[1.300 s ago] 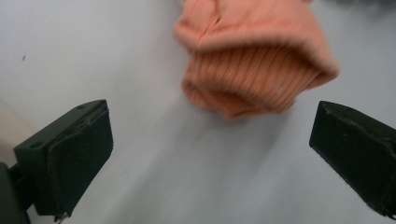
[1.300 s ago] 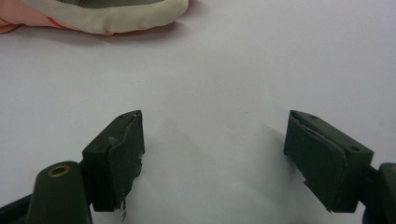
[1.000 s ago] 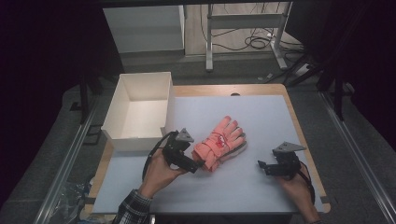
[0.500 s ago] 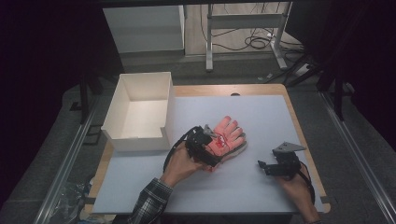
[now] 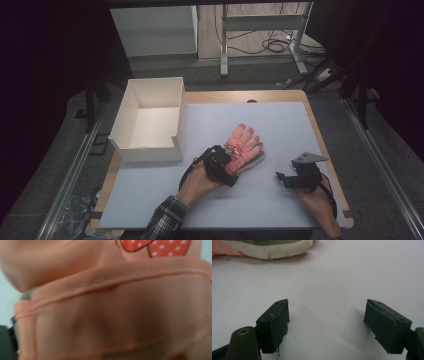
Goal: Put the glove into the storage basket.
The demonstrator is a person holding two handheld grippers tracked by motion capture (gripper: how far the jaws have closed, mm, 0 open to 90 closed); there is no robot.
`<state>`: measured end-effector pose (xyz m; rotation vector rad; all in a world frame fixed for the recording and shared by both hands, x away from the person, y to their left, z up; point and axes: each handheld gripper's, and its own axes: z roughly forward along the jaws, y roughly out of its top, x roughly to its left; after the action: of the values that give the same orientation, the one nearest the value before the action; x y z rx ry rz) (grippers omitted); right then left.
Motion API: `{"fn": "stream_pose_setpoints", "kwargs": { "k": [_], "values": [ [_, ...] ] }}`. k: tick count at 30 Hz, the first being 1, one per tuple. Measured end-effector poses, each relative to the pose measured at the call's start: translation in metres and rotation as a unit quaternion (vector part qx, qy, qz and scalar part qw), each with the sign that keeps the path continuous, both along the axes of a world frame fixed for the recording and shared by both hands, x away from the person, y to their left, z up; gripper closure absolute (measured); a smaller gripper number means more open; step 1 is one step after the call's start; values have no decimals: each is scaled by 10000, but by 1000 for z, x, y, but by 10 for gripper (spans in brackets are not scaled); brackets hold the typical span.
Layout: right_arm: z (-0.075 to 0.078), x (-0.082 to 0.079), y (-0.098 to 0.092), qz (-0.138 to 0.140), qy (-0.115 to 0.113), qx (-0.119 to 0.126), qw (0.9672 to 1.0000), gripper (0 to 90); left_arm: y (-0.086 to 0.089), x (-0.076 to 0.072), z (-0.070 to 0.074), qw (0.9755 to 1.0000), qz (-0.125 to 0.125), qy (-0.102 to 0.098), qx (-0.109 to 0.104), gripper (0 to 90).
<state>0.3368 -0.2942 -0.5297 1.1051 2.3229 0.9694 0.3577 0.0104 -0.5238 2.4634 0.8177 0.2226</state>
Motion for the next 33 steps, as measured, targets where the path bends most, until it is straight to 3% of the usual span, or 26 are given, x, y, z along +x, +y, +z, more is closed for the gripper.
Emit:
{"fn": "stream_pose_setpoints", "kwargs": {
  "k": [4, 8, 14, 20, 33],
  "values": [
    [0, 0, 0, 1, -1, 0, 10000, 206, -1, 0, 4, 9999, 15, 62, 86, 175],
    [0, 0, 0, 1, -4, -3, 10000, 205, -1, -1, 11, 9997, -141, 60, 201, 340],
    [0, 0, 0, 3, -3, 1, 10000, 205, 7, 2, 14, 9996, -247, 111, -32, 457],
    [0, 0, 0, 7, -3, -3, 10000, 205, 13, 5, 19, 9993, -224, 167, -231, 472],
    [0, 0, 0, 6, -8, 1, 10000, 206, 20, 14, 47, 9996, 25, -124, -254, 466]
  ]
}}
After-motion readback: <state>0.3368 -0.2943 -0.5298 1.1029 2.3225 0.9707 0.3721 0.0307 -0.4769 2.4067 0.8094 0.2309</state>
